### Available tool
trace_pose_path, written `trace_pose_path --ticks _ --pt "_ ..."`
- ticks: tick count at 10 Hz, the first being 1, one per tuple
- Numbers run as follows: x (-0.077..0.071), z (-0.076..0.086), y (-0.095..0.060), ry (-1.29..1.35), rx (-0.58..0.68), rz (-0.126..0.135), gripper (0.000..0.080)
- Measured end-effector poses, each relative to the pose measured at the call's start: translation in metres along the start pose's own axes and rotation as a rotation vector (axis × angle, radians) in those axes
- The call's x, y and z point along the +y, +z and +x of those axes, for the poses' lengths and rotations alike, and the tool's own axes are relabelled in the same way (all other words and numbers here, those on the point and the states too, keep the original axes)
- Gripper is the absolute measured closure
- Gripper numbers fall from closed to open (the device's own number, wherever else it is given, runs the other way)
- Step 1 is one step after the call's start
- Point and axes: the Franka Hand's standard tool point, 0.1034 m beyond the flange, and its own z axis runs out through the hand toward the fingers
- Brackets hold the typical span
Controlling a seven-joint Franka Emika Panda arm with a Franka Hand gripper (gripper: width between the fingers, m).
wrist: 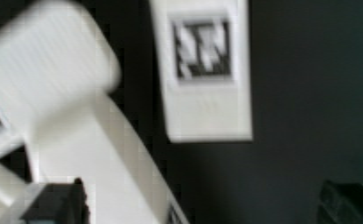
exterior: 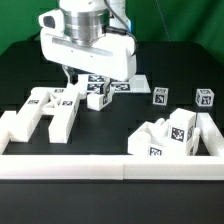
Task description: Assemble chair
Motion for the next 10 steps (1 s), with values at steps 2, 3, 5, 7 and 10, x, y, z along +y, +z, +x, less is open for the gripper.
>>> trace_pose_path --ticks 2,3,5,7,10 --pt "0.001 0.002 -0.003 -0.098 -0.142 -0.016 0.0151" --pt "0.002 0.001 -0.004 -0.106 -0.192 -0.023 0.0151" --pt "0.006 0.0 -0.005 -0.08 -0.364 -0.062 0.0151" --pt "0.01 -0.003 -0.003 -0.075 -0.493 -0.091 0.0151" --pt "0.018 0.002 0.001 -0.057 -0.677 -0.138 0.0151"
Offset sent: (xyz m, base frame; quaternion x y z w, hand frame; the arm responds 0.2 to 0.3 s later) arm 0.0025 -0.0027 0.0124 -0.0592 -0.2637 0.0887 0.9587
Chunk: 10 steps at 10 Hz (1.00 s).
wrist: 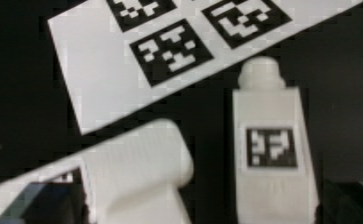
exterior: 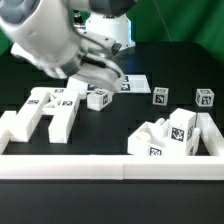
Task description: Assemble chair
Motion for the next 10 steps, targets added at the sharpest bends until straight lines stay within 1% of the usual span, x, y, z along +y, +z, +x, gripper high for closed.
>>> trace_pose_path --ticks 2,3,6,8,9,10 --pt "-0.004 0.0 0.0 -0.041 0.003 -0.001 0.0151" --pt "-0.007 0.002 -0.004 -0.132 0.01 0.007 0.0151" --pt "-0.007 0.001 -0.004 -0.13 0.003 0.007 0.0151" --pt "-0.003 0.002 -0.001 -0.129 -0.011 0.008 0.0151" --pt "-0.004 -0.004 0.004 -0.124 -0.078 -0.004 0.0151" --pt "-0.005 -0.007 0.006 -0.12 -0.172 -0.025 0.0151"
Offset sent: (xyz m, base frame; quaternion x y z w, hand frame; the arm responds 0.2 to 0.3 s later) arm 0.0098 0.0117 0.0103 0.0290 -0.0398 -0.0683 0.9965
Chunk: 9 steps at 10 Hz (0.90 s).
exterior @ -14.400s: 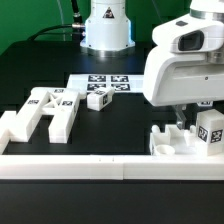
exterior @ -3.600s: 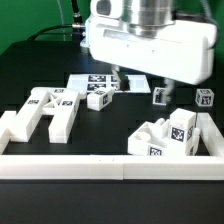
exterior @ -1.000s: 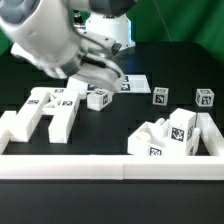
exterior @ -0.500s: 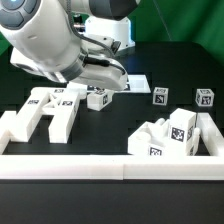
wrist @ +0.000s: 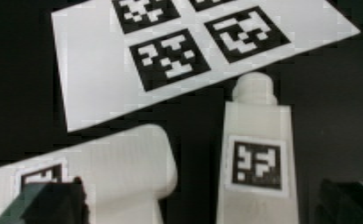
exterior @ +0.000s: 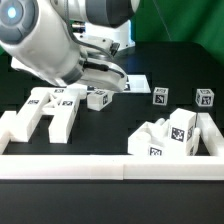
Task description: Assemble chair
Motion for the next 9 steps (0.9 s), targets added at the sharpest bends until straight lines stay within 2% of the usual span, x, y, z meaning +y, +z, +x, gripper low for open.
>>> trace_pose_path --ticks 1,2,5,7,9 --pt "-0.002 0.0 -0.001 0.014 -0.067 -0.014 0.0151" --pt "-0.006 0.005 -0.006 0.009 -0.05 -0.022 0.0151" --pt "-0.005 0.005 -0.005 0.016 -0.049 -0.021 0.0151" --pt "-0.02 0.01 -0.005 0.029 -0.019 -0.038 0.0151" --pt "-0.025 0.018 -0.007 0.017 0.02 -0.066 0.0151"
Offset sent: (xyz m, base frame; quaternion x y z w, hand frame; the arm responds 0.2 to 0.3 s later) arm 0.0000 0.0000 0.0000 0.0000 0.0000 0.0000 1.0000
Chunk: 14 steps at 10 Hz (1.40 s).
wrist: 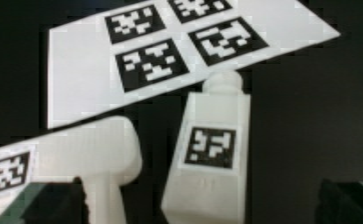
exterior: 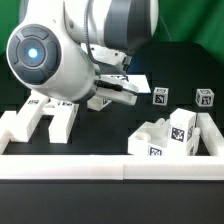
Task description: Assemble chair
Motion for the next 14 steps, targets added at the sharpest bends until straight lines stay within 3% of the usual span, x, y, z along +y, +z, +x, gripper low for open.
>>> trace_pose_path --ticks 1,13,14 --pt "-0.003 0.0 0.001 -0.006 0.003 -0.01 0.0151" --pt "-0.004 0.011 0.013 -0.002 0.015 -0.015 0.0151" --pt "-0.003 0.01 0.013 0.001 0.012 -0.016 0.0284"
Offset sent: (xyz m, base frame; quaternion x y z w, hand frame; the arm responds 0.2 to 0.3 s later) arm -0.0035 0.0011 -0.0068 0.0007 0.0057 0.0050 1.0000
